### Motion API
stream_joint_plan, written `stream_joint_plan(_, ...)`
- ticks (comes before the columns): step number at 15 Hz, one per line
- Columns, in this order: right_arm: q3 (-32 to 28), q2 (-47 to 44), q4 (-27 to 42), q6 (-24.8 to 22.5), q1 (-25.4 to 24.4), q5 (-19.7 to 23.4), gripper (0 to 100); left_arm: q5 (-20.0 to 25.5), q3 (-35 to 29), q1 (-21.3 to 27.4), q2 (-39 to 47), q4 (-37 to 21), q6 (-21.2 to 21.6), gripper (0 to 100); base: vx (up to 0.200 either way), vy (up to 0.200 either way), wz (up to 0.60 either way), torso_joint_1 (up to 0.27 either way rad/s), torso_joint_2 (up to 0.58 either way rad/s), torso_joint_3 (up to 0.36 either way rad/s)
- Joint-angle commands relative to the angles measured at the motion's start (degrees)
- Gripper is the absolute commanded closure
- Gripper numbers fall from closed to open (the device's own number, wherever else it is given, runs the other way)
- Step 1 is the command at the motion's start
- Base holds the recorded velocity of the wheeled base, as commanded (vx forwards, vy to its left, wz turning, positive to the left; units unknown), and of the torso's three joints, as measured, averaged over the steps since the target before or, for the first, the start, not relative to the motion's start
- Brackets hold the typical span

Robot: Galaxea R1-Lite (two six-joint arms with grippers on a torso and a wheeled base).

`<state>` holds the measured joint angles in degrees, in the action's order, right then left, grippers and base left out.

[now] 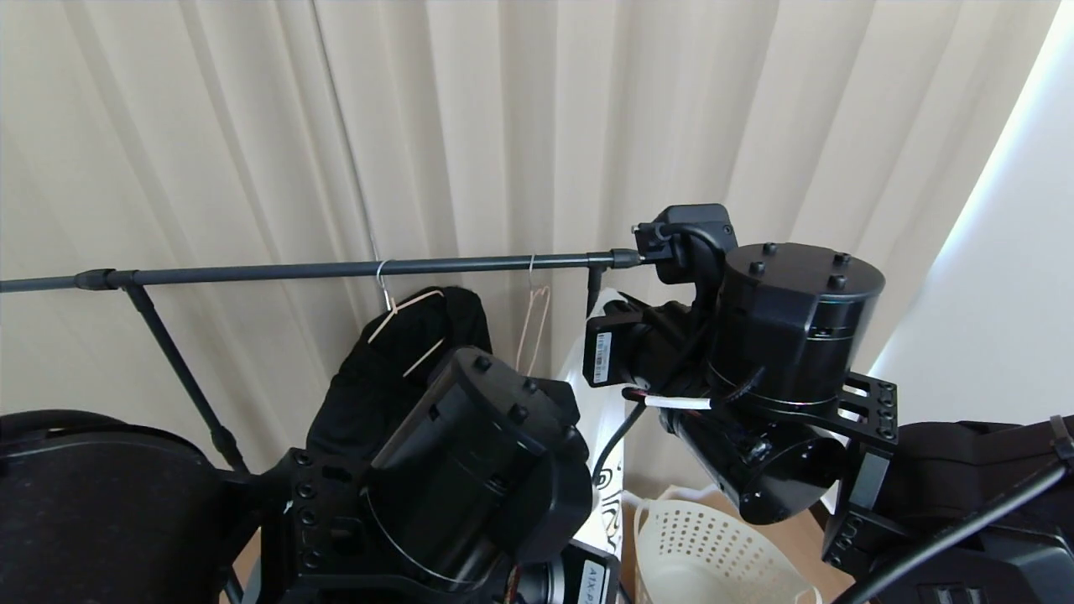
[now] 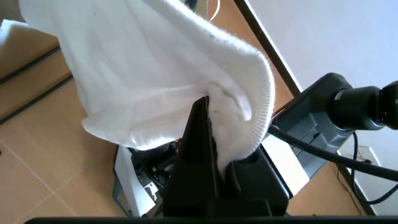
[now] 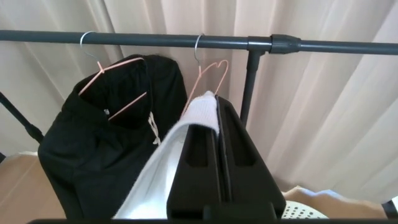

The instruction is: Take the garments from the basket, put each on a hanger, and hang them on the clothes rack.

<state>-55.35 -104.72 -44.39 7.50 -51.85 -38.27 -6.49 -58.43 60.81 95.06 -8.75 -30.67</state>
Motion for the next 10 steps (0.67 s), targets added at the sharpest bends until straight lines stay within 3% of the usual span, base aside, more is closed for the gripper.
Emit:
stream_joint_plan(1, 0.2, 0.7, 0.1, -0.3, 0.3, -0.4, 100, -2.0, 2.7, -1.7, -1.5, 0.0, 0.2, 100, 0.0, 0.0, 0.0, 0.0, 0.0, 0.0)
stream_joint_plan(6, 4.5, 7.1, -0.3, -8.1, 4.3, -1.4, 100, -6.9, 4.8, -11.9, -5.0, 0.3, 1.8, 100, 0.0, 0.0, 0.0, 0.0, 0.0, 0.0)
stream_joint_plan(9, 5.5, 9.5, 0.2, -8.9, 6.0, -1.5, 100, -7.3, 1.8, -15.9, -3.8, 0.8, 1.9, 100, 0.0, 0.0, 0.0, 0.0, 0.0, 0.0)
stream_joint_plan(10, 6.9, 10.2, 0.1, -10.8, 6.0, -1.4, 100, -7.3, -1.9, -17.5, -3.1, 1.3, 2.5, 100, 0.0, 0.0, 0.0, 0.0, 0.0, 0.0)
